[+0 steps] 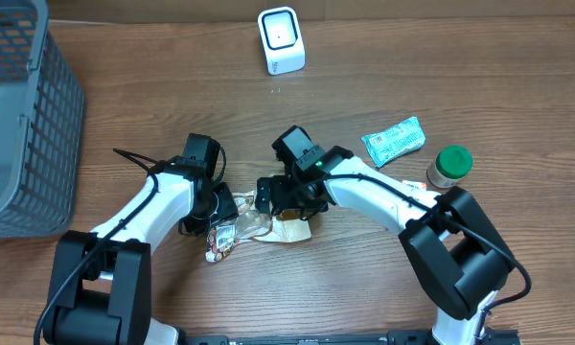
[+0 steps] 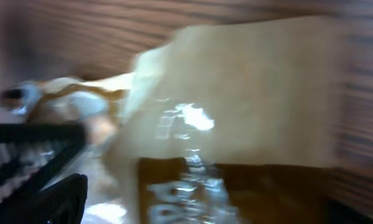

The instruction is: Scan the item barcode

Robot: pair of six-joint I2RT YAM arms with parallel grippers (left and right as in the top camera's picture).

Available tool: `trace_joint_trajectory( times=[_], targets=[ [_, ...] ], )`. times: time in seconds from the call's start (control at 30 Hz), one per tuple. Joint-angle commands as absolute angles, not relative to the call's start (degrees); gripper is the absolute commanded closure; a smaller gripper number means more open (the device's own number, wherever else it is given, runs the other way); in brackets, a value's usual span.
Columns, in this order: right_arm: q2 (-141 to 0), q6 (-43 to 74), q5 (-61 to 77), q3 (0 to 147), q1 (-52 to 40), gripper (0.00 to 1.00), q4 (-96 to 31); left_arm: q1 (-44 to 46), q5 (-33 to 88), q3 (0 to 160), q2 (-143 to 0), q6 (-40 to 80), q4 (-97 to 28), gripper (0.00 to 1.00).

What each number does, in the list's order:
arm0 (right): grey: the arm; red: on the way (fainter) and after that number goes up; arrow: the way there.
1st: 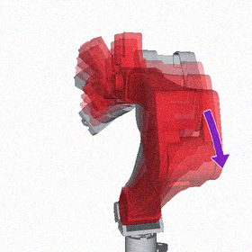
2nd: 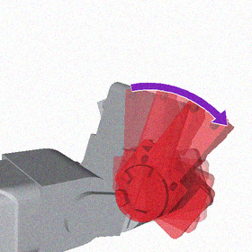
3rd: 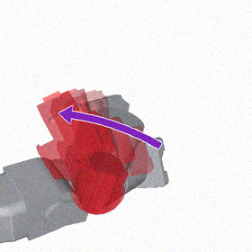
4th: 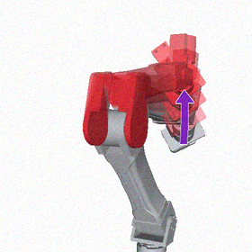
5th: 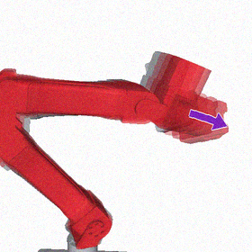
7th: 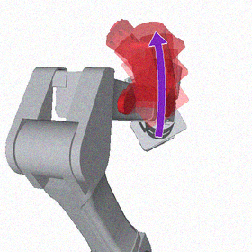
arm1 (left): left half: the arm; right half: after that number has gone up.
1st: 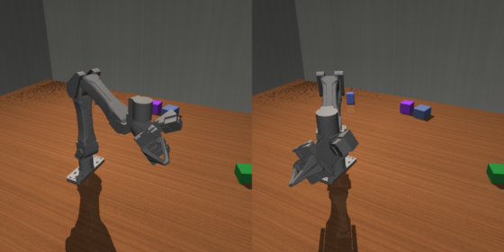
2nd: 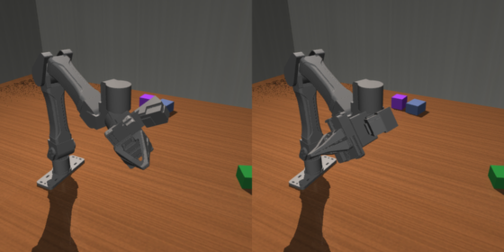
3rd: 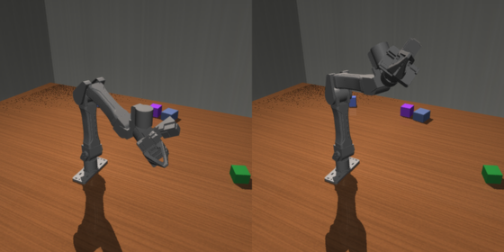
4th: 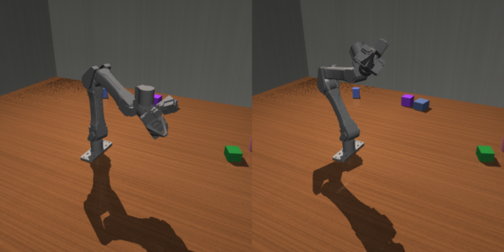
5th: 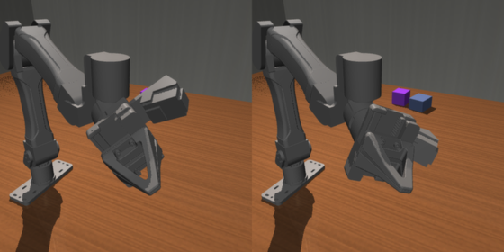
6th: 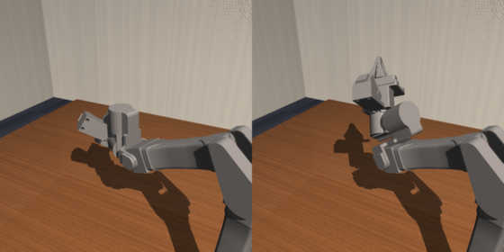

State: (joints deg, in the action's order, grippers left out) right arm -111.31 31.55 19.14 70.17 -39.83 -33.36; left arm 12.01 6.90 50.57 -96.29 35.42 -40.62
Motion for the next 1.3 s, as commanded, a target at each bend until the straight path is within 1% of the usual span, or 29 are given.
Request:
trace_joint_trajectory(
  times=[0.0, 0.1, 0.17, 0.2, 0.23, 0.37, 0.43, 0.47, 0.53, 0.57, 0.63, 0.73, 0.87, 0.97, 1.1, 1.27],
  targets=[
    [-111.35, 33.54, 27.4, 67.02, -40.16, 0.05, -31.46, 12.19, 4.51, 47.83, -100.51, 34.28, -40.45, 0.51],
    [-111.35, 35.2, 29.34, 66.37, -40.16, 0.19, -29.23, 12.19, 4.51, 47.83, -100.51, 34.28, -40.42, 0.51],
    [-111.35, 35.2, 30.52, 66.28, -40.16, 0.3, -27.9, 12.19, 4.56, 47.83, -100.51, 34.3, -40.45, 0.51],
    [-111.35, 35.18, 31.0, 66.28, -40.16, 0.33, -27.38, 12.19, 4.62, 47.83, -100.51, 34.28, -40.45, 0.5],
    [-111.35, 35.2, 31.22, 66.28, -40.16, 0.34, -26.96, 12.19, 4.8, 47.83, -100.51, 34.28, -40.45, 0.5],
    [-111.35, 35.16, 31.18, 66.28, -40.14, 0.38, -25.78, 12.19, 5.02, 47.83, -100.51, 34.28, -40.45, 0.43],
    [-111.35, 35.14, 31.16, 66.28, -40.14, 0.4, -25.76, 12.19, 5.43, 47.83, -100.51, 34.24, -40.73, 0.43],
    [-111.35, 35.14, 31.03, 66.28, -40.07, 0.45, -25.78, 12.16, 6.15, 47.94, -100.49, 32.99, -40.88, 0.46],
    [-111.35, 35.14, 31.0, 66.28, -39.92, 0.55, -25.8, 11.92, 7.6, 48.49, -100.49, 31.18, -40.93, 0.5],
    [-111.35, 35.14, 31.0, 66.28, -39.92, 0.57, -25.87, 11.92, 7.77, 48.88, -100.49, 31.05, -41.25, 0.5],
    [-111.35, 35.14, 30.98, 66.28, -39.92, 0.58, -25.98, 11.92, 7.73, 50.17, -100.44, 30.83, -42.28, 0.49],
    [-111.35, 35.14, 30.98, 66.28, -39.92, 0.66, -25.98, 11.92, 7.49, 53.04, -100.42, 29.58, -44.27, 0.49],
    [-111.35, 34.81, 30.96, 66.28, -39.92, 0.71, -25.98, 11.92, 5.87, 58.65, -100.38, 28.25, -47.59, 0.5],
    [-111.35, 32.8, 30.52, 66.28, -39.92, 0.78, -26.02, 11.9, 2.87, 63.55, -100.38, 28.27, -50.87, 0.5],
    [-111.35, 32.49, 30.48, 66.28, -39.92, 0.79, -26.2, 11.49, -2.81, 72.79, -100.38, 28.25, -57.45, 0.51],
    [-111.35, 32.49, 29.15, 66.28, -39.92, 0.79, -26.2, 9.69, -5.06, 81.56, -100.38, 27.0, -62.63, 0.46]
  ],
)
